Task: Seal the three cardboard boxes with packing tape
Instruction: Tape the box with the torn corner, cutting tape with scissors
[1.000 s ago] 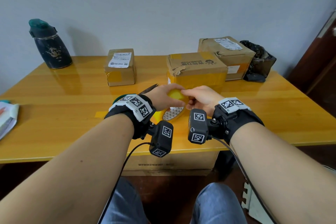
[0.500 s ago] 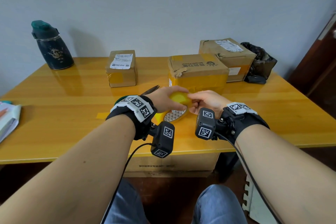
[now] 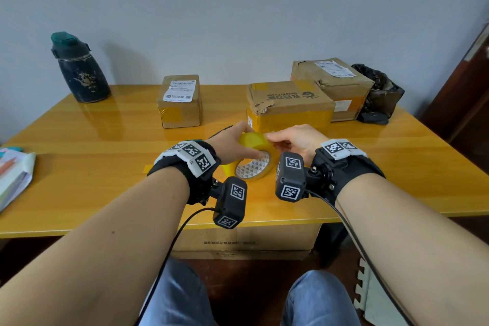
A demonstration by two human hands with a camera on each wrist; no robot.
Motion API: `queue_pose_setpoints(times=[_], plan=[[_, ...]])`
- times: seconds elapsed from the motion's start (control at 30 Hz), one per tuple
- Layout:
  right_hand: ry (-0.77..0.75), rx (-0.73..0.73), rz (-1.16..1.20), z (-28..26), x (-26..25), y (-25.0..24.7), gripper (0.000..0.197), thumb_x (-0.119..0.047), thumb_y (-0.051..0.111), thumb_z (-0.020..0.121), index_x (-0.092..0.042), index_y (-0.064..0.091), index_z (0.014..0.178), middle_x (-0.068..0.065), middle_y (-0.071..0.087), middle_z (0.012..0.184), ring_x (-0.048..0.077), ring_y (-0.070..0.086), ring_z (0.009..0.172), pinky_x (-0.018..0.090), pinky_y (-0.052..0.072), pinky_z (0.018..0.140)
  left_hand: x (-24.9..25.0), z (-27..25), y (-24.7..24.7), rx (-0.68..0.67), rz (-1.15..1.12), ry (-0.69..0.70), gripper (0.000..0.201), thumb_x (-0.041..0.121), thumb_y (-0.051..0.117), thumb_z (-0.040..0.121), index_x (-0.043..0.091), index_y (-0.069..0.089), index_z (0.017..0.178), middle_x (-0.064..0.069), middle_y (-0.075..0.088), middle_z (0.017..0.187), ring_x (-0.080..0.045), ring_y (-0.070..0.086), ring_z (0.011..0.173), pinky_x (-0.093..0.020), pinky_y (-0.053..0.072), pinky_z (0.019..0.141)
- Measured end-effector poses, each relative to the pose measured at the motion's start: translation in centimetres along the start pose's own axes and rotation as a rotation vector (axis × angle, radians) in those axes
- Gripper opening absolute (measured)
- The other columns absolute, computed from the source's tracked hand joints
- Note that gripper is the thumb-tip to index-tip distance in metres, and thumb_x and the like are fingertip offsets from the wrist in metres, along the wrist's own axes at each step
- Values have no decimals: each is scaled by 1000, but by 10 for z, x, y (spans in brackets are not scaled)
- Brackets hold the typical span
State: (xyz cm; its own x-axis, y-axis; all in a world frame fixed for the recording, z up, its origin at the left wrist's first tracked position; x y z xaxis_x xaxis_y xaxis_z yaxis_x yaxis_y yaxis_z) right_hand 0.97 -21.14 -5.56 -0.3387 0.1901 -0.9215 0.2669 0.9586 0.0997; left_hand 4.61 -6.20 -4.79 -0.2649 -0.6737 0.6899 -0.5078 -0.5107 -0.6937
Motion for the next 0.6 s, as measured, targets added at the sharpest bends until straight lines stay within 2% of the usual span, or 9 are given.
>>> queue_pose_setpoints(times=[0.03, 0.1, 0.2, 0.3, 0.37, 0.47, 0.53, 0.6], plan=[[2, 1, -21, -2, -2, 0, 22, 3, 69, 82, 6, 62, 103, 10, 62, 81, 18, 59, 69, 24, 52, 50, 0, 0, 0, 7, 2, 1, 47, 38, 73, 82, 26, 45, 117, -3, 63, 103, -14, 59, 81, -30, 50, 74], [20, -9, -56, -6, -3, -1, 19, 2, 68, 84, 4, 62, 102, 9, 60, 79, 16, 57, 66, 20, 48, 42, -1, 2, -1, 6, -10, -1, 44, 37, 74, 81, 27, 47, 115, -4, 63, 106, -17, 59, 89, -33, 50, 80], [83, -49, -34, -10, -1, -4, 10, 0, 62, 88, 3, 63, 98, 9, 60, 81, 17, 58, 63, 19, 45, 38, -2, 4, -1, -9, -27, -10, 47, 36, 74, 81, 29, 49, 121, -3, 61, 112, -20, 60, 101, -39, 51, 91], [115, -73, -18, -12, 1, -6, 8, -2, 58, 91, 1, 63, 96, 9, 61, 78, 15, 61, 49, 19, 45, 38, -3, 3, -2, -14, -17, -18, 51, 36, 72, 83, 32, 48, 129, -3, 59, 120, -21, 57, 106, -42, 48, 97], [105, -65, -14, -11, 1, -7, 6, -1, 58, 91, 2, 64, 91, 9, 62, 76, 15, 61, 49, 19, 46, 39, 0, 3, -1, -14, 42, -23, 54, 34, 69, 86, 31, 45, 135, -4, 54, 129, -22, 54, 113, -41, 46, 99], [59, -33, -2, -8, 0, -8, 3, 4, 62, 86, 4, 63, 89, 11, 60, 78, 18, 57, 63, 21, 50, 45, 17, 6, -1, 75, 308, 27, 67, 34, 68, 86, 25, 36, 144, -5, 35, 147, -27, 36, 133, -42, 35, 109], [34, -23, -8, -6, 0, -6, 3, 6, 64, 84, 5, 63, 87, 12, 60, 76, 18, 58, 65, 22, 53, 50, 30, 7, 5, 133, 406, 97, 84, 42, 73, 80, 22, 29, 148, -4, 31, 151, -26, 28, 139, -42, 28, 112], [11, -23, 14, -4, 0, -3, 12, 7, 63, 84, 9, 64, 96, 12, 61, 75, 19, 60, 65, 25, 57, 58, 33, 9, 13, 149, 429, 107, 91, 58, 70, 75, 22, 30, 149, -2, 37, 149, -25, 32, 137, -43, 28, 112]])
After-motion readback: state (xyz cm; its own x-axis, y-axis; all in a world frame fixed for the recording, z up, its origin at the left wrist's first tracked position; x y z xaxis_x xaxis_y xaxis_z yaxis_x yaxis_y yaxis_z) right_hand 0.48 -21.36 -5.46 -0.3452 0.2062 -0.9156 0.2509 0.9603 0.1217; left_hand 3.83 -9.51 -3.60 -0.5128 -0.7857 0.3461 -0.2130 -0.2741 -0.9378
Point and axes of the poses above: each hand's wrist, its own z-axis towards the middle knuckle, its own y-axis out of the palm, x = y × z, the point moved 6 cm from there along z, towards the middle knuckle
